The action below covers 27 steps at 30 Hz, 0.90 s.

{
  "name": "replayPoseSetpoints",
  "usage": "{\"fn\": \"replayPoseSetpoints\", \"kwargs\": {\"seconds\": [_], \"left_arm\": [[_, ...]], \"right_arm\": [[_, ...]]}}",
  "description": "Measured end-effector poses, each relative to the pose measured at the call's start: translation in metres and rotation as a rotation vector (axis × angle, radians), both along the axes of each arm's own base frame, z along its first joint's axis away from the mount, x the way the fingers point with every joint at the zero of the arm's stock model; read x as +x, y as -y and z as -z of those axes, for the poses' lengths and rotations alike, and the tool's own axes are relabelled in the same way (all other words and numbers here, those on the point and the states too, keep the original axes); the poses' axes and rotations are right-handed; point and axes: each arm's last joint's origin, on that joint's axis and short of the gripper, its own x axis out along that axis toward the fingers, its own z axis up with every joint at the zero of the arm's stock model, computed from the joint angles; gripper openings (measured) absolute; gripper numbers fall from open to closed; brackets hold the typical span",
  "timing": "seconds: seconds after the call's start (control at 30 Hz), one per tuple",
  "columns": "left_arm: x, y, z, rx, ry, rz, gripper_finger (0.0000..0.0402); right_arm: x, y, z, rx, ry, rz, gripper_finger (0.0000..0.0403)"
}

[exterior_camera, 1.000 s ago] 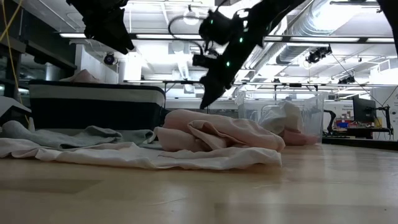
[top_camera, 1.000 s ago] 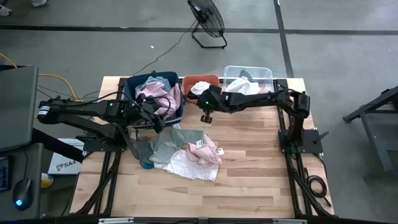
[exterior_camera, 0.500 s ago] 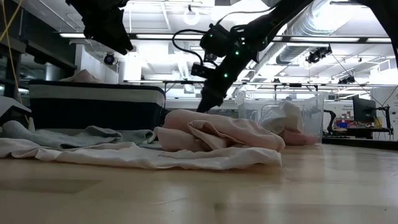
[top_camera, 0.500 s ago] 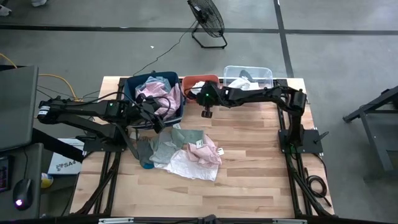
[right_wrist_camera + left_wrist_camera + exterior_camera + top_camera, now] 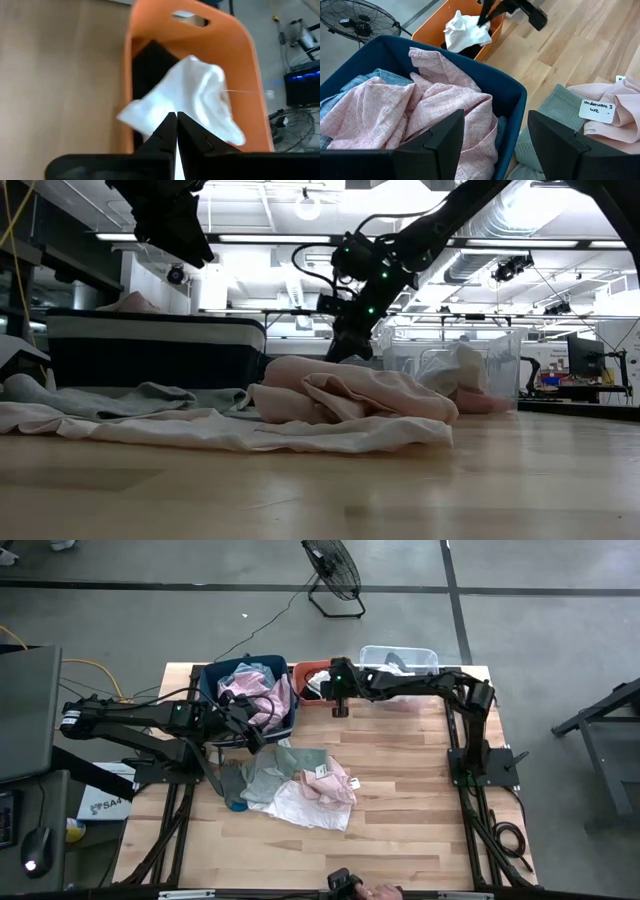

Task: Pick & Place Cloths
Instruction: Put the light pink underwear into the transparent bin

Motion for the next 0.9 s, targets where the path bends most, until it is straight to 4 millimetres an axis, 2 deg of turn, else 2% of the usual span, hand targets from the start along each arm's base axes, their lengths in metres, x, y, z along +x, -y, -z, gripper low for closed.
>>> {"fn": "replayPoseSetpoints", "kwargs": {"seconds": [0.2, 0.37, 0.6, 0.77, 0.9], "left_arm": [[0.000, 0.000, 0.000, 0.000, 0.000, 0.000, 0.0213], [0.000, 0.000, 0.000, 0.000, 0.000, 0.000, 0.0213], [0.000, 0.000, 0.000, 0.000, -0.001, 0.000, 0.0213], [0.000, 0.000, 0.000, 0.000, -0.006, 0.000, 0.0213], [0.000, 0.000, 0.001, -0.006, -0.009, 0.006, 0.0213]], "right_arm": [[0.000, 0.012, -0.003, -0.016, 0.069, -0.008, 0.0003], [0.004, 0.016, 0.005, -0.070, 0.065, -0.068, 0.0003], [0.020, 0.024, 0.004, -0.095, 0.087, -0.084, 0.0002], [0.038, 0.036, -0.003, -0.107, 0.143, 0.011, 0.0003], [0.039, 0.038, -0.005, -0.087, 0.160, 0.108, 0.0003]]}}
